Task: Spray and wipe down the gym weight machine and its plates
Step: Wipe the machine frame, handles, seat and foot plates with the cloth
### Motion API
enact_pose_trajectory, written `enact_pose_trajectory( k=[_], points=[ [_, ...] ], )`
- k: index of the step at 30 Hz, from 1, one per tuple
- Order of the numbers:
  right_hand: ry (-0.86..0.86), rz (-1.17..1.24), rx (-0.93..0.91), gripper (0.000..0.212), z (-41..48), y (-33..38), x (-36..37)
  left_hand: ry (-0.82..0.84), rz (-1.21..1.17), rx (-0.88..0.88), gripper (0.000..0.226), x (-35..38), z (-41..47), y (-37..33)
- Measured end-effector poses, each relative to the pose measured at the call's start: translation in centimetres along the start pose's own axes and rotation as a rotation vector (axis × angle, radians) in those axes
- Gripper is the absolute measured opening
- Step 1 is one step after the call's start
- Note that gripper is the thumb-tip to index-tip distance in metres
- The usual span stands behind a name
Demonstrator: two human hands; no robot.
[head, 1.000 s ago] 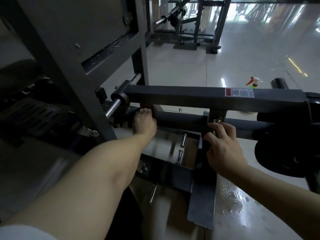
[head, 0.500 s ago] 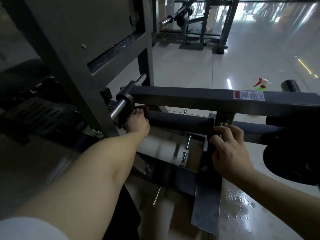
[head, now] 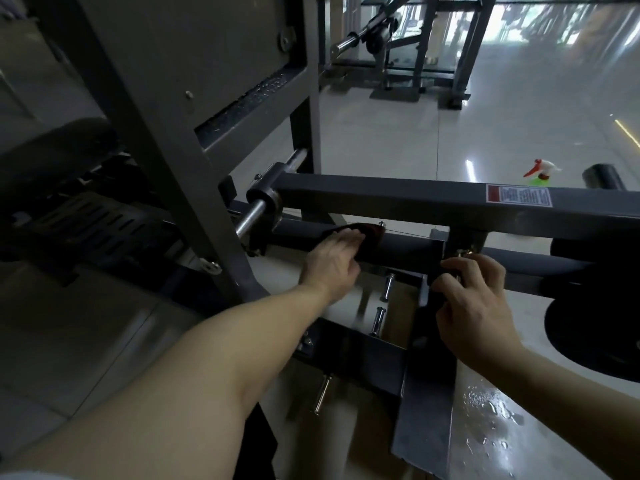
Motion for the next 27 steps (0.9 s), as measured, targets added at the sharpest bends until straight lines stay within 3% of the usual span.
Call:
enact_pose_trajectory(
  k=[4, 7, 12, 16, 20, 22, 24, 27],
  points=[
    [-0.013, 0.011, -0.005, 0.023, 0.0, 0.1, 0.0, -0.024, 0.200, -0.370, 0.053, -1.8, 0.1, 11.2],
    [-0.027, 0.007, -0.010, 0.019, 0.0, -0.1, -0.1, -0.016, 0.238, -0.384, 0.047, -1.4, 1.0, 11.2],
    [-0.008, -0.011, -0.006, 0.023, -0.2, -0.3, 0.2, -0.003, 0.084, -0.171, 0.050, 0.7, 2.7, 0.9],
    [-0.012, -0.010, -0.031, 0.033, -0.2, 0.0, -0.3, -0.073, -0.133, 0.157, 0.047, 2.9, 1.6, -10.2],
    [0.045, -0.015, -0.031, 0.032, -0.4, 0.3, -1.0, -0.014, -0.103, 0.244, 0.047, 3.8, 0.8, -10.7],
    [0.105, -0.033, -0.028, 0.028, -0.7, 0.0, -1.1, -0.004, -0.035, 0.128, 0.050, 3.4, 0.7, -7.3],
    [0.174, -0.034, -0.030, 0.039, -0.8, -0.2, -1.2, -0.020, 0.038, -0.058, 0.051, 2.4, 0.4, -3.1],
    [0.238, -0.032, -0.024, 0.048, -0.9, -0.3, -1.4, -0.168, -0.123, -0.438, 0.041, -0.2, -0.7, 1.7]
  ],
)
Point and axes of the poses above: each hand's wrist, its own z-axis towards the middle knuckle, its own x-axis out of the palm, y = z × x, the point moved 7 cm from there along z, towards the middle knuckle, and after that the axes turned 13 degrees about -y, right-handed, at the moved point
